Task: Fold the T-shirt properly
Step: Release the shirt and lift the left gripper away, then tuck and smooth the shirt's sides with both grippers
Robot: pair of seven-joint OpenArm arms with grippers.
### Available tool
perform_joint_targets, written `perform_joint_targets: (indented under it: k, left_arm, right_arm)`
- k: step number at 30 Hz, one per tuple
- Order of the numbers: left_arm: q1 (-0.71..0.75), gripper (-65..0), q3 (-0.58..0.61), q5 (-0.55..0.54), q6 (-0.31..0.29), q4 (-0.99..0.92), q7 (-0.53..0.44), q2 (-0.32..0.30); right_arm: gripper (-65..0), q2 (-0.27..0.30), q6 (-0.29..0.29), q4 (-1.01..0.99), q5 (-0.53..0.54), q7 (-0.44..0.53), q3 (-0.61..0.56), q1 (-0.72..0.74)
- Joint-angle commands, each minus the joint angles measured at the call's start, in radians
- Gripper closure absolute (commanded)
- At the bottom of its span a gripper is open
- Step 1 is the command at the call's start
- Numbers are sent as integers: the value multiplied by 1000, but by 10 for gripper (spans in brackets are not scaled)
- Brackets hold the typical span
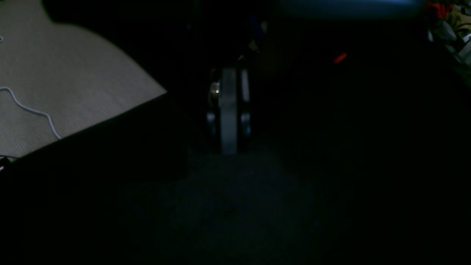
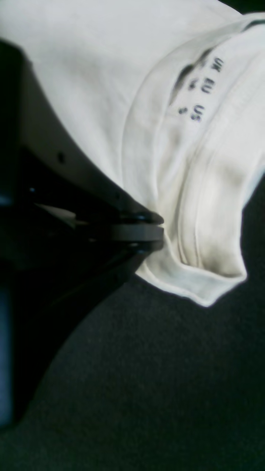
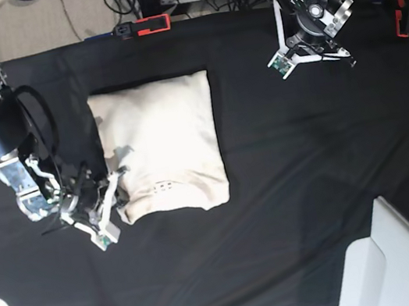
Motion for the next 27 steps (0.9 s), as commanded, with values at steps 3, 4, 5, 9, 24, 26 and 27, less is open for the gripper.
perform_joint_targets:
  k: [3,4,5,9,24,26,27]
  left_arm:
    - [0,0,-2,5,4,13,0,-6]
    - [0,0,-2,5,4,13,0,-6]
    - [0,0,-2,5,4,13,0,-6]
    - [0,0,-2,5,4,13,0,-6]
    - [-287,0,56,-4,4,-14,-2,118]
    - [-373,0,104,-4,4,-86,1,137]
    - [-410,0,127,-4,4,-130,9,146]
  right_arm:
    - [0,23,-78,65,0,13,7,32]
    - [0,42,-82,103,0,10,2,23]
    - [0,52,-84,154,0,9,1,6]
    - [0,88,-82,468,-2,-143,-1,-101]
    - [0,88,-88,749,0,-298,33,-292]
    - [0,91,-85,754,0,-298,72,-319]
    - [0,91,-85,758,0,-298,88,-331]
